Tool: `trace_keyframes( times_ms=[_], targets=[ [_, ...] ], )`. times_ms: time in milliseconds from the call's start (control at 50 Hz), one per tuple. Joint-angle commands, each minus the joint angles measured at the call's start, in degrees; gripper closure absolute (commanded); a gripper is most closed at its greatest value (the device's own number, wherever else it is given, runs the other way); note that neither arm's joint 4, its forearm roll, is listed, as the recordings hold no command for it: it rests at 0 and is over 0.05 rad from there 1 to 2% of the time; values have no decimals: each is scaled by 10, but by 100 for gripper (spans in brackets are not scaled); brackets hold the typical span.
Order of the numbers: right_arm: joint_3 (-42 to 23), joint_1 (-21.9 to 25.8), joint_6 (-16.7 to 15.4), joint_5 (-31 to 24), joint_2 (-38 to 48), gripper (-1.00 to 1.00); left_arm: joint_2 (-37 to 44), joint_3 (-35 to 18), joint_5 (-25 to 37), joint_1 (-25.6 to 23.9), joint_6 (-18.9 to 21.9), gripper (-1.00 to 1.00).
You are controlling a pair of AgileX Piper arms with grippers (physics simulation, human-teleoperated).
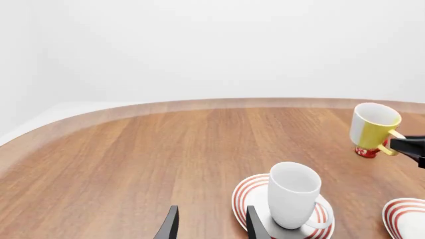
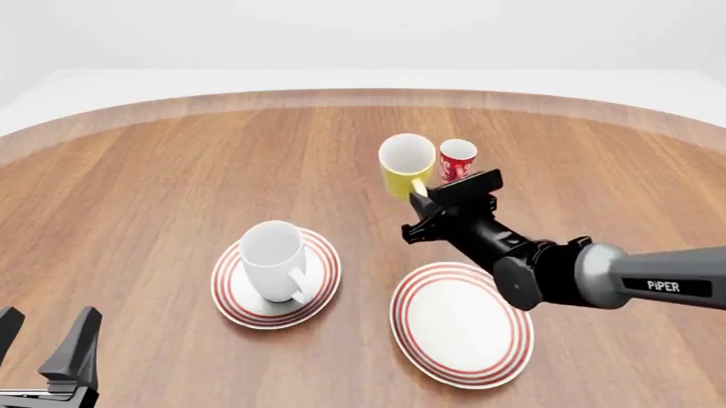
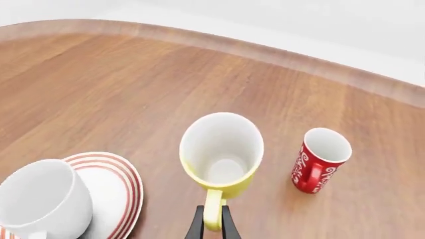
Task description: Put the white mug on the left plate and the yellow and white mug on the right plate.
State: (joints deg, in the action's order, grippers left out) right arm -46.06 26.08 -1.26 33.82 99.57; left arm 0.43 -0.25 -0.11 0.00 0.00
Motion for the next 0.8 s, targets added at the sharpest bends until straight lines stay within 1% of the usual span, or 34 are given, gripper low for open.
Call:
trace_keyframes(
  times_ms=[20, 120, 260, 300, 420, 500, 560, 800],
  targets=[
    [65, 10, 3, 12, -73, 100, 0, 0, 0, 0, 0, -100],
    [101, 18, 0, 12, -116, 100, 0, 0, 0, 0, 0, -100],
    [144, 20, 3, 27, -148, 100, 0, 0, 0, 0, 0, -100],
    [148, 20, 3, 27, -153, 100, 0, 0, 0, 0, 0, -100],
    [171, 15, -2, 17, -194, 100, 0, 0, 0, 0, 0, -100],
    [187, 14, -10, -3, -233, 100, 0, 0, 0, 0, 0, -100],
    [194, 15, -19, -7, -240, 100, 0, 0, 0, 0, 0, -100],
    [249, 6, -21, -34, -324, 100, 0, 0, 0, 0, 0, -100]
  ],
)
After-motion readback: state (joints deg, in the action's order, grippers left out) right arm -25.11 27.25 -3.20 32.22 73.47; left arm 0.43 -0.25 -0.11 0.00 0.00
